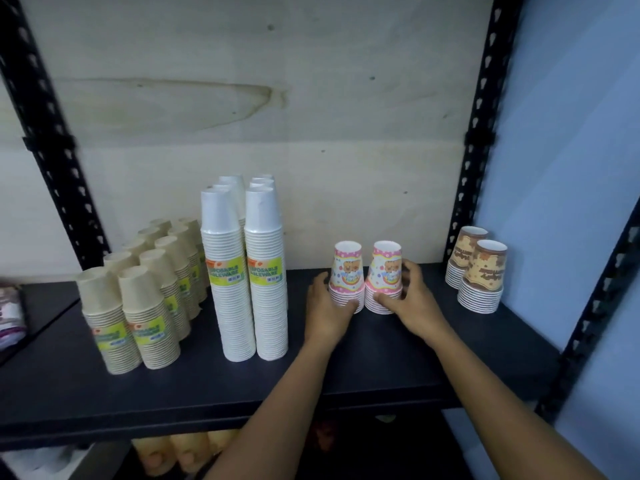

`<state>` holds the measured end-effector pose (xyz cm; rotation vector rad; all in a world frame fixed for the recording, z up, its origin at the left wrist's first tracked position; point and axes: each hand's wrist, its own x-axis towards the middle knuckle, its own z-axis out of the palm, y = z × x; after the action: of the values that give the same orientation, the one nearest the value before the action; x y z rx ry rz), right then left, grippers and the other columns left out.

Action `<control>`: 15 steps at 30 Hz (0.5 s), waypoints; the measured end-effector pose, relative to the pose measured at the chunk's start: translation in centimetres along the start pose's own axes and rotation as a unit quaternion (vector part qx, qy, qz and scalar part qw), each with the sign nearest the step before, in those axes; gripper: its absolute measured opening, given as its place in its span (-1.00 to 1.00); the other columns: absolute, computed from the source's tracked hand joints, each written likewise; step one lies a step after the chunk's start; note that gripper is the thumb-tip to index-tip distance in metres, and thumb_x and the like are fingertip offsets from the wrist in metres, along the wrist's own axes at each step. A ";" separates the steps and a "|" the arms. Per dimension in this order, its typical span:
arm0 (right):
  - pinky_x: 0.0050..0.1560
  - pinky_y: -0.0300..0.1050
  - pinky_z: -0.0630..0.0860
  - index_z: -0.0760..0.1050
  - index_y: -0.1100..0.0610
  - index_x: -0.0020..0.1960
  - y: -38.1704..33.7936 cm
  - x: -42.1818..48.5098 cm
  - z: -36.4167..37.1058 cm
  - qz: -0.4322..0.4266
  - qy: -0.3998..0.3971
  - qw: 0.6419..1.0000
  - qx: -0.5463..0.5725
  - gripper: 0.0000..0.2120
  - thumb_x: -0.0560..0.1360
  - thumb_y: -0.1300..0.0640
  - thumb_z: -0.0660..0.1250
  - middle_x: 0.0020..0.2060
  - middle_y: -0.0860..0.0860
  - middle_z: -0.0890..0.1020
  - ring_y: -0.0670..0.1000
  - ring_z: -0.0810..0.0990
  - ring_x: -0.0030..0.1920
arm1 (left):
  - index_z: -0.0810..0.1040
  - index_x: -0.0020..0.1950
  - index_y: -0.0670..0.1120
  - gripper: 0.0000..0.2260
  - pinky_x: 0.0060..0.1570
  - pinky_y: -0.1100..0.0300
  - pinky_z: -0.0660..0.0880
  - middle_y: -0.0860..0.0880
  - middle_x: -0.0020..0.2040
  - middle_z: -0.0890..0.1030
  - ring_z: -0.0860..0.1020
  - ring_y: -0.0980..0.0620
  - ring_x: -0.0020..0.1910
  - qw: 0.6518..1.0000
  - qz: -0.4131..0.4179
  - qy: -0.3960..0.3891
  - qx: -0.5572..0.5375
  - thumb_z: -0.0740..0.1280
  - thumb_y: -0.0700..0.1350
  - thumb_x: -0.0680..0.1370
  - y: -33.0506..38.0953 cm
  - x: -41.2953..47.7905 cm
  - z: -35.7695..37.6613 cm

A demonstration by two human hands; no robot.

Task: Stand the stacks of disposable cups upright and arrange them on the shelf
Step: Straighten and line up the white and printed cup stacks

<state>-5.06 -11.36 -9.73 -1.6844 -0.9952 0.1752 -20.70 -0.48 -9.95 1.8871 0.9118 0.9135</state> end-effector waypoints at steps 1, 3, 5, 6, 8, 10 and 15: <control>0.14 -0.27 0.45 0.22 0.03 0.51 -0.1 -0.2 -0.1 0.005 -0.006 1.000 0.000 -0.18 0.40 0.15 0.60 0.29 -0.11 0.54 -0.13 0.59 0.18 | 0.37 0.47 -0.09 -0.32 0.29 0.08 0.46 -0.09 0.36 0.52 0.51 -0.07 0.35 1.000 0.003 0.000 0.002 0.55 -0.12 0.39 0.0 -0.2 -0.1; 0.21 -0.21 0.44 0.23 0.03 0.50 -0.2 -0.7 -0.3 0.016 -0.017 1.000 0.005 -0.21 0.41 0.13 0.59 0.31 -0.14 0.52 -0.13 0.56 0.24 | 0.40 0.44 -0.09 -0.38 0.25 0.11 0.47 -0.05 0.35 0.56 0.54 -0.05 0.32 1.000 0.009 -0.004 0.002 0.51 -0.14 0.41 0.0 -0.6 -0.5; 0.25 -0.19 0.44 0.26 0.02 0.46 -0.2 -1.2 -0.3 0.022 -0.021 0.999 0.012 -0.26 0.42 0.11 0.59 0.32 -0.14 0.52 -0.12 0.55 0.29 | 0.40 0.44 -0.07 -0.40 0.22 0.15 0.47 -0.03 0.35 0.57 0.56 -0.04 0.30 1.000 0.012 -0.008 -0.001 0.49 -0.15 0.43 -0.3 -1.0 -0.8; 0.27 -0.18 0.45 0.28 0.01 0.44 -0.2 -1.4 -0.3 0.024 -0.022 0.999 0.014 -0.28 0.42 0.11 0.59 0.33 -0.13 0.54 -0.12 0.56 0.29 | 0.40 0.45 -0.07 -0.40 0.21 0.15 0.48 -0.02 0.35 0.58 0.56 -0.03 0.29 1.000 0.012 -0.010 -0.003 0.49 -0.16 0.43 -0.4 -1.2 -1.0; 0.29 -0.17 0.48 0.29 0.00 0.44 -0.2 -1.6 -0.4 0.026 -0.026 0.999 0.021 -0.30 0.42 0.14 0.58 0.33 -0.10 0.54 -0.13 0.57 0.27 | 0.40 0.45 -0.05 -0.37 0.23 0.11 0.50 -0.02 0.34 0.58 0.58 -0.02 0.28 1.000 0.018 -0.012 -0.009 0.51 -0.15 0.41 -0.4 -1.3 -1.1; 0.31 -0.12 0.52 0.30 0.00 0.44 -0.1 -1.8 -0.5 0.024 -0.032 0.999 0.028 -0.30 0.43 0.18 0.56 0.30 -0.11 0.53 -0.15 0.58 0.24 | 0.42 0.44 -0.03 -0.32 0.23 0.07 0.53 0.02 0.31 0.59 0.59 0.02 0.24 1.000 0.019 -0.015 -0.017 0.55 -0.09 0.35 -0.5 -1.4 -1.0; 0.29 -0.15 0.53 0.30 -0.05 0.48 0.4 -1.8 -0.9 0.031 -0.032 0.998 0.039 -0.27 0.43 0.21 0.54 0.26 -0.14 0.56 -0.25 0.58 0.19 | 0.40 0.44 0.03 -0.24 0.26 -0.09 0.54 -0.01 0.33 0.58 0.57 -0.03 0.28 0.999 0.031 0.000 -0.004 0.47 0.08 0.25 -1.3 -1.0 -0.8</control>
<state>-5.47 -13.22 -10.35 -1.6484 -0.9708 0.3061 -22.18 -0.53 -11.08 1.9180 0.8518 0.9533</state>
